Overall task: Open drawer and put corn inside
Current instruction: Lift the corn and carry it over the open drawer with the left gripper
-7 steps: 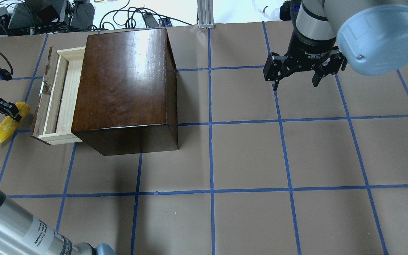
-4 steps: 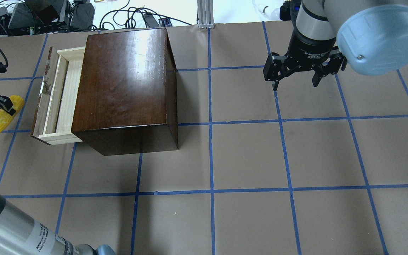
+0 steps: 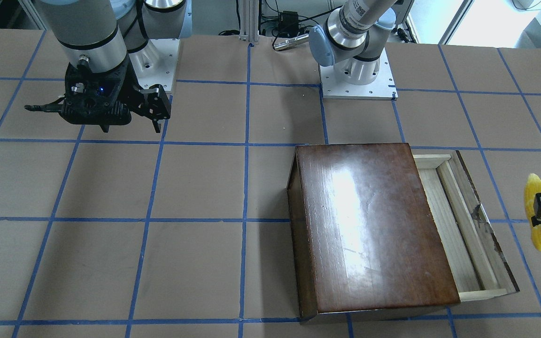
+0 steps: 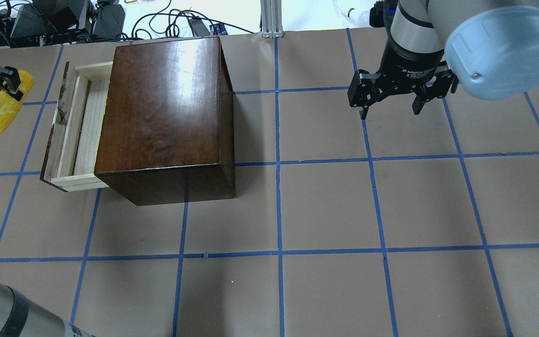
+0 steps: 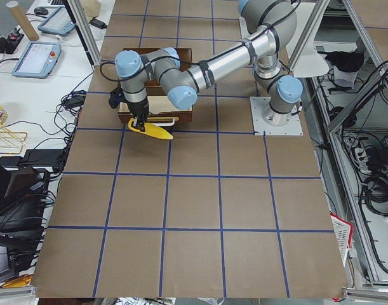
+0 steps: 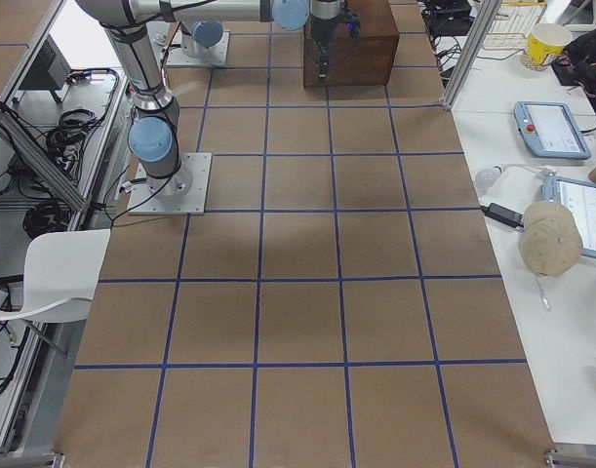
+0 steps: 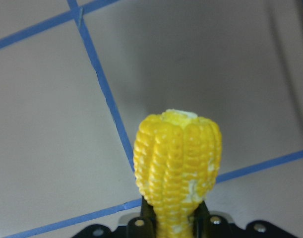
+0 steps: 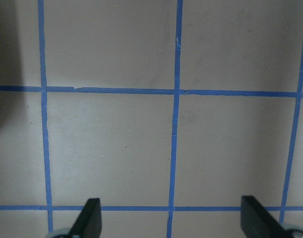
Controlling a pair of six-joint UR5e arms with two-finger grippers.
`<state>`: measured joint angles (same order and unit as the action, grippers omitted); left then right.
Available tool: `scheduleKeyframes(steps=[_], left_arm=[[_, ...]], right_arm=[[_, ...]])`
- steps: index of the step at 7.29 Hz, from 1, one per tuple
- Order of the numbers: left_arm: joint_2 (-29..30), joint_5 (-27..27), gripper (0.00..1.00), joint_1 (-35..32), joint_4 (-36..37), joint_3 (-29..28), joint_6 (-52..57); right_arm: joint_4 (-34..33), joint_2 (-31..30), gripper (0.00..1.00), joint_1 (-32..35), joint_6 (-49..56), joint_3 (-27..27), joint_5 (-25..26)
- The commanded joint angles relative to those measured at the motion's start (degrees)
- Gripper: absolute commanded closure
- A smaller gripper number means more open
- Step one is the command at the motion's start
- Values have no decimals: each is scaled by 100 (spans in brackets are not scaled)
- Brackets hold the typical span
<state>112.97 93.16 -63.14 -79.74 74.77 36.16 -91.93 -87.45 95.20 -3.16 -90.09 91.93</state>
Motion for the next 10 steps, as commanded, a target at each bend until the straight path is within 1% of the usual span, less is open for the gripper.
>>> scheduleKeyframes(steps=[1,3,5,7,8,9,10], left_arm=[[-153,-418,87,-487,-235,-103,-1079],[-65,-430,87,-716,-183,-94,-1654],[102,-439,87,-743,-165,-68,-2050],[85,-640,87,-787,-156,273,-2401],[85,-641,83,-779,-112,405,-2473],[111,-632,66,-770,-95,424,-2465],[120,-649,41,-770,-94,442,-2465]], right_arm=[[0,0,0,-1,0,0,0],[0,0,0,-2,0,0,0],[0,0,0,-2,0,0,0],[0,0,0,-2,0,0,0],[0,0,0,-2,0,0,0],[0,0,0,-2,0,0,0],[0,0,0,-2,0,0,0]])
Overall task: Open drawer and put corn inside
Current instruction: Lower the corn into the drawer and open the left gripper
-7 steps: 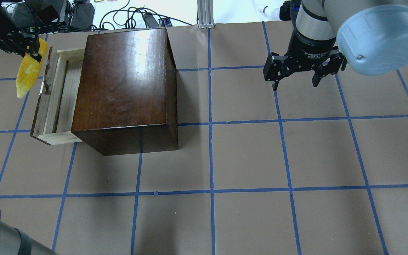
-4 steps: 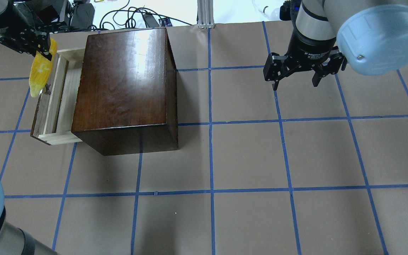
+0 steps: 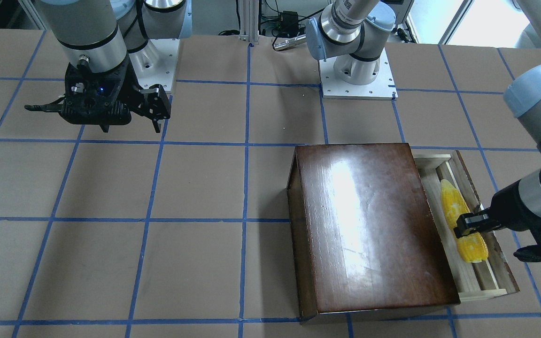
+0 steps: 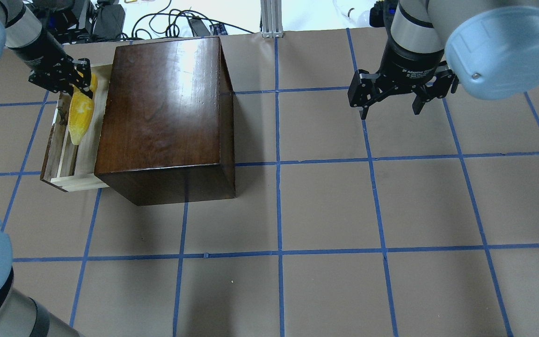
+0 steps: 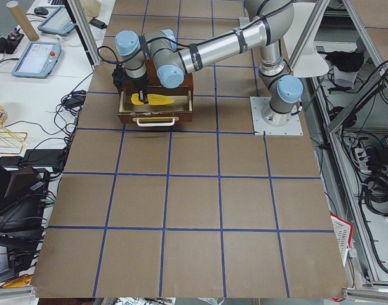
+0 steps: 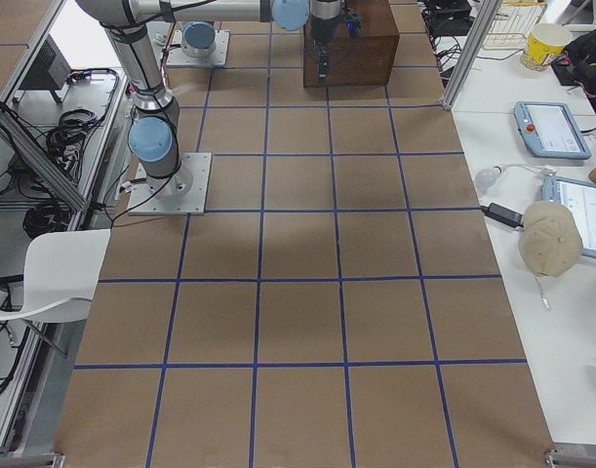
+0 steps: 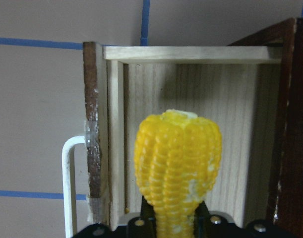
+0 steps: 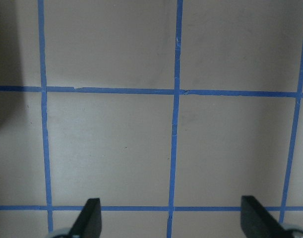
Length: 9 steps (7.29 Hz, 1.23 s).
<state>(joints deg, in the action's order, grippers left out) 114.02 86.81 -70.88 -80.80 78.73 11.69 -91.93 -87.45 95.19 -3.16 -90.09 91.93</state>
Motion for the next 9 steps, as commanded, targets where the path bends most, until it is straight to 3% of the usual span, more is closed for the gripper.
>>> scheduleKeyframes(steps=[1,2,3,6,9], left_arm=[[15,2,26,4,-6,46,-17],[7,2,6,4,-15,46,-17],[-2,-15,0,12,-24,28,-8],[-396,2,0,-119,-181,-103,0],[-897,73,0,-812,-426,-104,-392]], right_arm=[[0,0,0,0,0,0,0],[0,0,0,0,0,0,0],[0,0,0,0,0,0,0],[0,0,0,0,0,0,0],[0,0,0,0,0,0,0]])
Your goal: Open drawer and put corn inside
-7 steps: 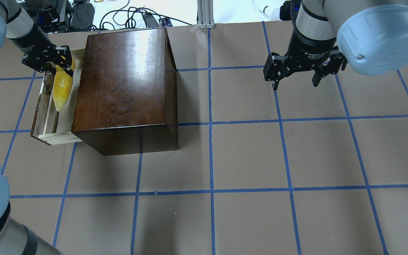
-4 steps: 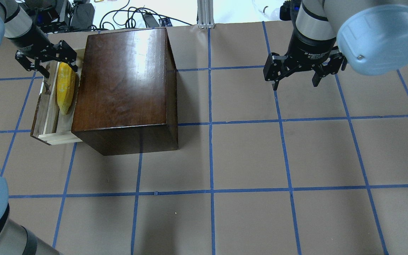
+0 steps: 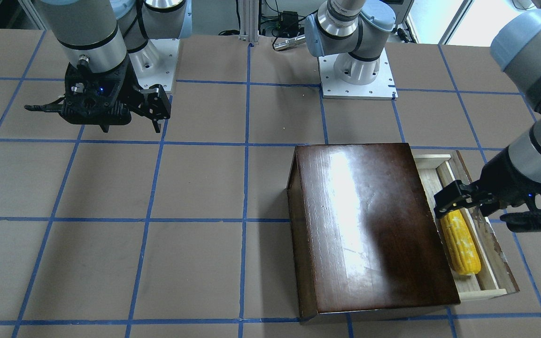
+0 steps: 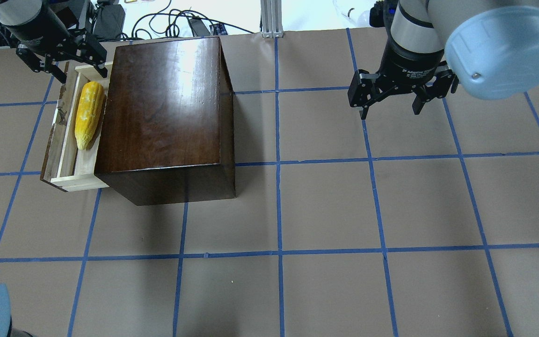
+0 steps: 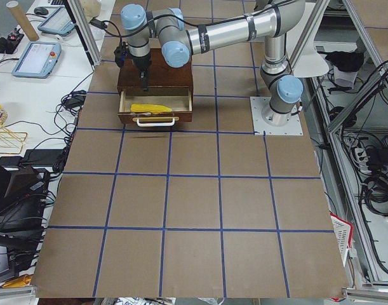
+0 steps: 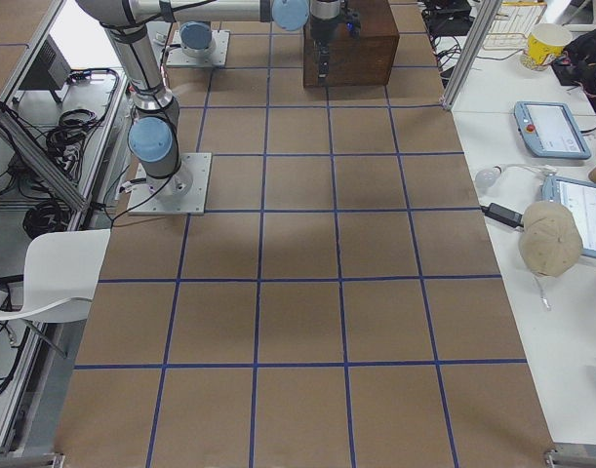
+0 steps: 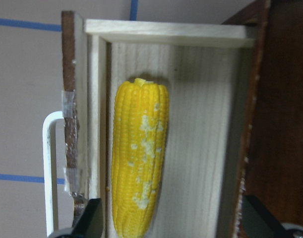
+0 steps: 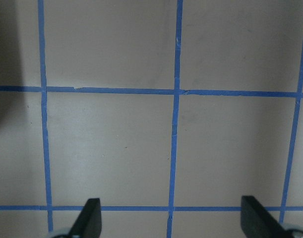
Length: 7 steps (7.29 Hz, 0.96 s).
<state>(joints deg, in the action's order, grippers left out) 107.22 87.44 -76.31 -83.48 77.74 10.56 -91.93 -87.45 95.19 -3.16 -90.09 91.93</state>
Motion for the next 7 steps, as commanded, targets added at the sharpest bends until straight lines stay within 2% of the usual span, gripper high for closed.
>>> scheduleKeyframes(steps=[1,3,7], left_arm=[[-437,10,0,-592,-169,4,-613],[-771,27,0,-1208,-204,135,-958],[-1817,10,0,-1369,-748,653,-1100]], right_arm=[[0,0,0,0,0,0,0],[0,0,0,0,0,0,0],[0,0,0,0,0,0,0]])
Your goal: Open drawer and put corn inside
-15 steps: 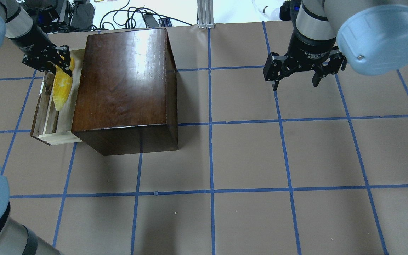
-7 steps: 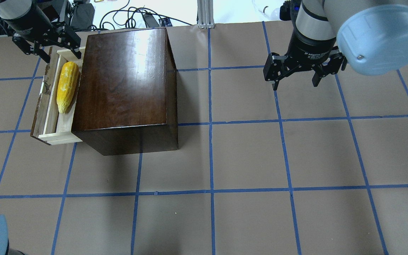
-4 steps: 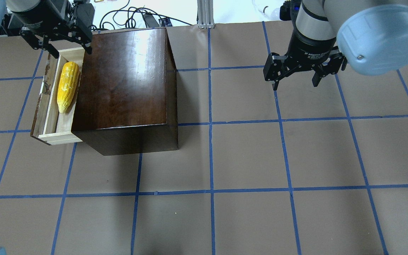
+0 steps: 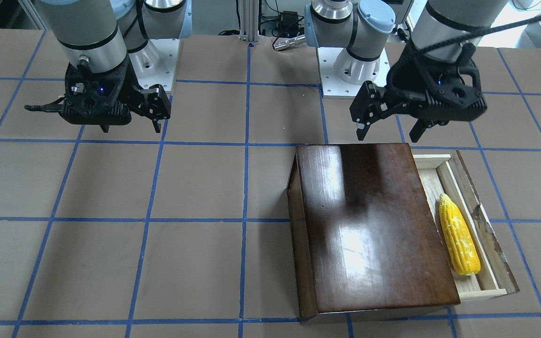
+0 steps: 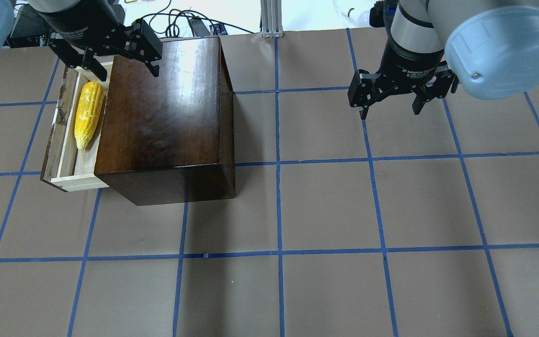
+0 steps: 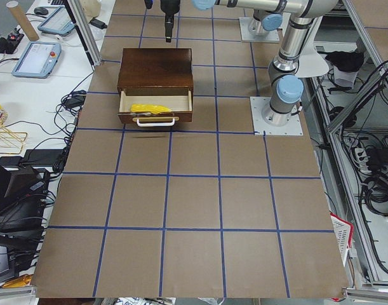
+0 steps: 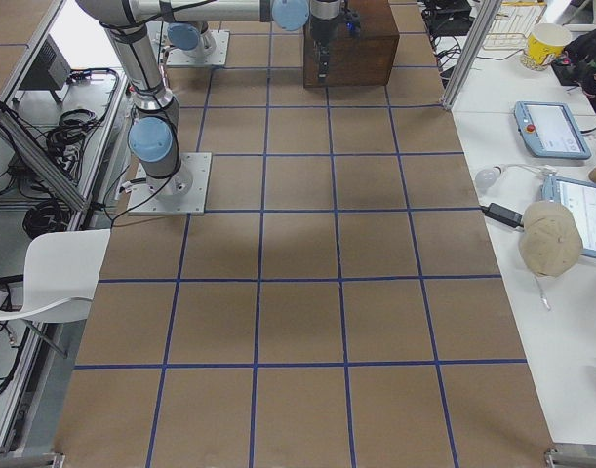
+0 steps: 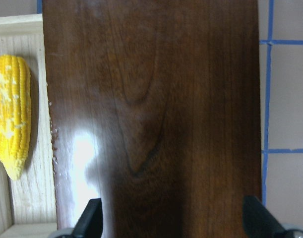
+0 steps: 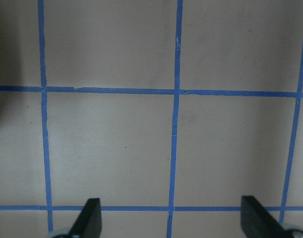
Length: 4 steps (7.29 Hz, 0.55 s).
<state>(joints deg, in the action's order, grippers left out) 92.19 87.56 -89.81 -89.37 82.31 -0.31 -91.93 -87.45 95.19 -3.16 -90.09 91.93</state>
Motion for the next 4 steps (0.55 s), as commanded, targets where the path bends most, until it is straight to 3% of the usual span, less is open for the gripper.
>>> scheduleKeyframes(steps=[1,4], left_arm=[[-420,-2,0,-10,-133,337,-21],[-395,24,0,51,-19,505,14]], right_arm=[[0,0,0,0,0,0,0],[0,0,0,0,0,0,0]])
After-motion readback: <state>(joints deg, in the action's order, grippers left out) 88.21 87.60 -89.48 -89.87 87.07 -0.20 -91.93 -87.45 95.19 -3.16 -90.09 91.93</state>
